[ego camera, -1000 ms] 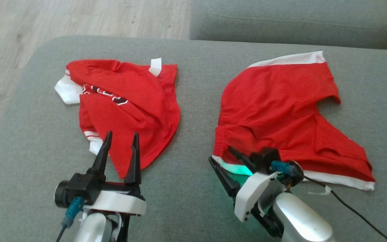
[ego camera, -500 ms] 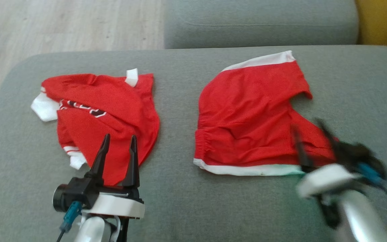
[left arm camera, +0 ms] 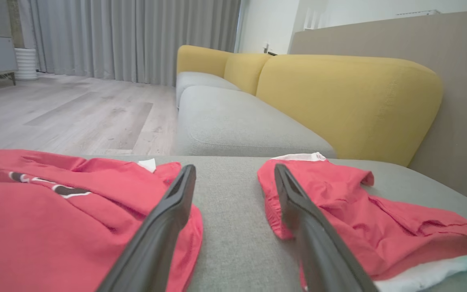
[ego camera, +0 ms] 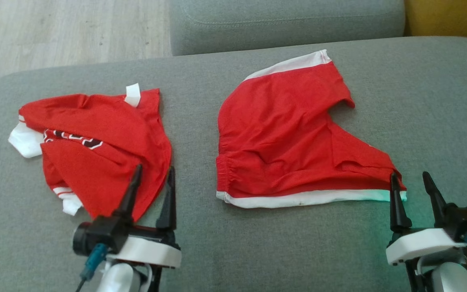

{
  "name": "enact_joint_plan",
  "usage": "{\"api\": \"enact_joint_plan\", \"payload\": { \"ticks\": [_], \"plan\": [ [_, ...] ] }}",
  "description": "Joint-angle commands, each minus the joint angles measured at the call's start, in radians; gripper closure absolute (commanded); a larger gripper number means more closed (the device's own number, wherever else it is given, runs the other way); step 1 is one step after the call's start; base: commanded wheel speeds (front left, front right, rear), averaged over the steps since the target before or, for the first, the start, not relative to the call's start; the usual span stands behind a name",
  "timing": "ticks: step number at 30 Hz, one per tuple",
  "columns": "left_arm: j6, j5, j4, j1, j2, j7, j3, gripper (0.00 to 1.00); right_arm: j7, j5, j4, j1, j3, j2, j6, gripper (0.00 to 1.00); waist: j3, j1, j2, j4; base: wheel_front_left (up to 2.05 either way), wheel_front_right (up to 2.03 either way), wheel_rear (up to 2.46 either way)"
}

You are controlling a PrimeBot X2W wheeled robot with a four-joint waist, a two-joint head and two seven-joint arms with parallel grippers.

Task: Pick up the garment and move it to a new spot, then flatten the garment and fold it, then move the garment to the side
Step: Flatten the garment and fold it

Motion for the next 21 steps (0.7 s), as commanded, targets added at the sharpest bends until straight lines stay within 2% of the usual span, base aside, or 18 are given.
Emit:
{"api": "enact_joint_plan", "payload": {
  "ticks": [1,7,15,21],
  "plan": [
    [-0.009,0.002,-0.019,-0.031,0.004,-0.006,0.016,0.00,-0.012,0.008,-0.035,-0.034,0.027,-0.008,-0.001,0.00,0.002,-0.0001,0.0000,-0.005,0.00,0.00,0.00],
    [-0.056,0.008,0.093,-0.052,0.039,0.036,-0.119,0.00,-0.019,0.021,-0.023,-0.040,0.029,-0.008,-0.001,0.00,0.009,-0.0001,0.0000,-0.030,0.00,0.00,0.00],
    [-0.064,-0.038,0.137,-0.106,0.090,0.074,-0.254,0.00,-0.028,0.031,-0.006,-0.050,0.036,-0.008,-0.001,0.00,0.031,-0.0001,0.0000,-0.048,0.00,0.00,0.00],
    [-0.064,-0.068,0.173,-0.161,0.110,0.080,-0.297,0.00,-0.031,0.025,-0.007,-0.064,0.037,-0.008,-0.001,0.00,0.060,-0.0001,0.0000,-0.065,0.00,0.00,0.00]
  ]
}}
